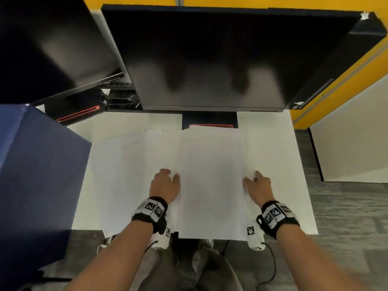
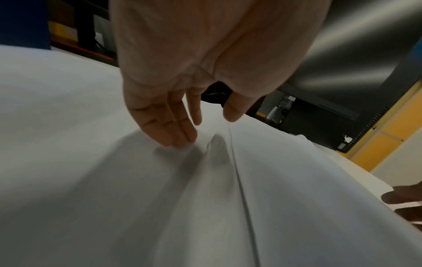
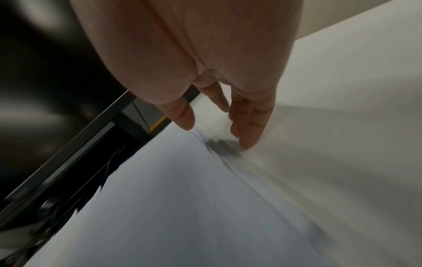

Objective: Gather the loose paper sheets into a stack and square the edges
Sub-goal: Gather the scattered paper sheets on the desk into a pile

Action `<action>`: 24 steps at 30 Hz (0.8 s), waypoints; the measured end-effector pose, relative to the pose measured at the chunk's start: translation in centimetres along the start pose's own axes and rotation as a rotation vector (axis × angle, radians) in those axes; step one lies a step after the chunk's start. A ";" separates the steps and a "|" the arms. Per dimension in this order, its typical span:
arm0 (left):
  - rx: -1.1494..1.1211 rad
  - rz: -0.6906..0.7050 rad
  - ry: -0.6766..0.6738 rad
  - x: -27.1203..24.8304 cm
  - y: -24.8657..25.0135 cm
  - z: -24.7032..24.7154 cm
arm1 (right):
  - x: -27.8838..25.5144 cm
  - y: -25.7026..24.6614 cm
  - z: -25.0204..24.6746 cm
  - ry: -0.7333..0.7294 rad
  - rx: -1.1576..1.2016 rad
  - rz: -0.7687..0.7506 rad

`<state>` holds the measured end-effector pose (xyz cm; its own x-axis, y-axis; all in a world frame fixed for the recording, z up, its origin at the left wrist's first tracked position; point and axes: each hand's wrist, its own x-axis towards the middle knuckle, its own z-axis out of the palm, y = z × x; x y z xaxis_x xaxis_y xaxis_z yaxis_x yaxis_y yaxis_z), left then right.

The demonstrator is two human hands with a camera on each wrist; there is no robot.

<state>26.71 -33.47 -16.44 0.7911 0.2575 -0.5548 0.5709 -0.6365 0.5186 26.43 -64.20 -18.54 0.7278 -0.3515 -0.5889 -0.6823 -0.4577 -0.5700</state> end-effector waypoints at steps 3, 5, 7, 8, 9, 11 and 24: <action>0.139 0.030 -0.114 -2.0 -1.4 1.3 | -2.5 1.5 2.5 -0.090 -0.126 -0.026; 0.191 0.086 -0.166 -2.9 -1.7 2.4 | -4.0 1.6 4.1 -0.135 -0.214 -0.048; 0.190 0.112 -0.106 -2.9 -2.0 2.2 | -4.4 1.7 4.3 -0.087 -0.189 -0.041; 0.181 0.098 -0.022 -2.5 -2.3 1.3 | -4.2 1.7 4.0 -0.043 -0.151 -0.016; 0.179 0.060 0.078 -1.6 -2.8 0.3 | -3.6 1.6 3.4 0.009 -0.105 0.018; 0.158 -0.083 0.277 0.6 -3.9 -2.5 | -2.2 1.0 1.9 0.104 -0.017 0.061; -0.203 -0.057 -0.006 4.1 0.8 -2.0 | 2.6 -8.7 4.4 -0.027 0.058 -0.103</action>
<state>30.85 -31.52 -16.98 0.7553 0.2841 -0.5905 0.6476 -0.4616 0.6063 33.93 -57.49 -17.64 0.7924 -0.2830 -0.5405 -0.6078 -0.4415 -0.6600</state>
